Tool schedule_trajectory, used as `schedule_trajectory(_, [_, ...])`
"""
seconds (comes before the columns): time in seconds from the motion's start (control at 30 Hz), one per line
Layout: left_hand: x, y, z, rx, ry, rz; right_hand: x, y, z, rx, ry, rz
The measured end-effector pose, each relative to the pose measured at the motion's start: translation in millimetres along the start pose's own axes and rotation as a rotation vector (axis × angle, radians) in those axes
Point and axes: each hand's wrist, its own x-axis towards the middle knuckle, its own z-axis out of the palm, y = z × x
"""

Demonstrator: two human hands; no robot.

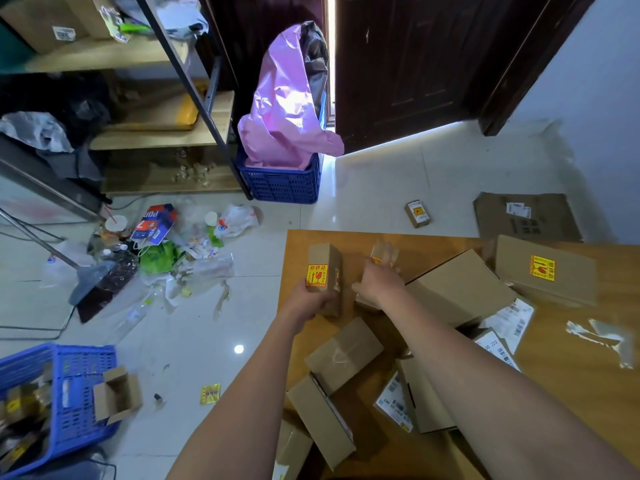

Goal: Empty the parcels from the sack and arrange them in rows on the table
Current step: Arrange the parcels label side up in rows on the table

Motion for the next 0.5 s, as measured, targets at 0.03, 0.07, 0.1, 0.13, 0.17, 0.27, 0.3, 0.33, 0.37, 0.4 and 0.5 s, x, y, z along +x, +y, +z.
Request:
schedule_trajectory(0.03, [-1.4, -0.1, -0.6, -0.009, -0.004, -0.004, -1.6, 2.0, -0.3, -0.019, -0.008, 0.013])
schedule_trajectory(0.07, [-2.2, -0.7, -1.4, -0.014, -0.009, -0.005, -3.5, 3.7, -0.7, -0.046, -0.013, 0.025])
schedule_trajectory(0.1, [-3.2, -1.2, -2.3, -0.015, -0.013, -0.006, -5.4, 5.4, -0.8, -0.075, -0.017, 0.035])
schedule_trajectory(0.13, [-4.1, -1.9, -2.8, -0.015, -0.014, -0.006, -7.1, 7.3, -0.9, -0.104, -0.018, 0.042])
schedule_trajectory(0.17, [-5.7, -2.2, -3.5, -0.016, -0.014, -0.007, -8.4, 9.3, -0.9, -0.129, -0.020, 0.050])
schedule_trajectory(0.27, [-9.4, -2.2, -4.2, -0.027, -0.001, -0.005, -9.8, 14.2, -0.4, -0.172, -0.026, 0.061])
schedule_trajectory(0.3, [-11.0, -2.1, -4.0, -0.022, 0.005, 0.002, -9.7, 15.5, 0.3, -0.178, -0.021, 0.059])
schedule_trajectory(0.33, [-12.6, -2.0, -3.3, -0.012, 0.012, 0.013, -10.1, 16.5, 0.4, -0.180, -0.007, 0.056])
schedule_trajectory(0.37, [-14.2, -1.3, -2.7, 0.002, 0.020, 0.028, -10.2, 16.9, -0.1, -0.178, 0.010, 0.053])
schedule_trajectory(0.4, [-15.4, -1.1, -2.0, 0.014, 0.027, 0.039, -11.2, 16.9, -0.8, -0.174, 0.027, 0.052])
schedule_trajectory(0.5, [-18.3, -0.5, 1.4, 0.037, 0.040, 0.066, -14.9, 17.3, -4.2, -0.180, 0.056, 0.053])
